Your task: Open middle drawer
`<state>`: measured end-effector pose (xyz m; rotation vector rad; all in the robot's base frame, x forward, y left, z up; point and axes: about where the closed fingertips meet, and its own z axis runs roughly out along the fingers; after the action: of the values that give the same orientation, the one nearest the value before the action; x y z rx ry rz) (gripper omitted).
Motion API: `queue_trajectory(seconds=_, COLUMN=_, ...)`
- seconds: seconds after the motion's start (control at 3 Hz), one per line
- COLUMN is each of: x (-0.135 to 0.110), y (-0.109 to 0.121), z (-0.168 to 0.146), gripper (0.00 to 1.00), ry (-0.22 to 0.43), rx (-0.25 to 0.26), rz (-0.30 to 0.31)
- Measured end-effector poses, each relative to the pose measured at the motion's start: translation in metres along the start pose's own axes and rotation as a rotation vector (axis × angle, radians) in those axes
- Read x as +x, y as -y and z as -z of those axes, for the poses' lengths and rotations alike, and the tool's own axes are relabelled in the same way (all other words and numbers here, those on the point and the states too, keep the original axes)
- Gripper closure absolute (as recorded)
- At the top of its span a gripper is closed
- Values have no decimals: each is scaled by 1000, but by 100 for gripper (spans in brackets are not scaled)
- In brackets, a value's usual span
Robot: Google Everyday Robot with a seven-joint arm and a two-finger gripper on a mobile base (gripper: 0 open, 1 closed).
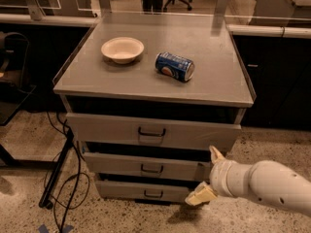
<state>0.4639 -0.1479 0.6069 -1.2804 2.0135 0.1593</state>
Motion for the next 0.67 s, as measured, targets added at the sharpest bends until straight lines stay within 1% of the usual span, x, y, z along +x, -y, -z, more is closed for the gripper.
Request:
queue_trajectory(seconds=0.33, x=17, y=18, z=-51, gripper=0, ry=33, rx=96, rz=1)
queue_trajectory(seconds=0.67, x=15, y=17, z=-52, gripper=0, ry=33, rx=97, rz=8)
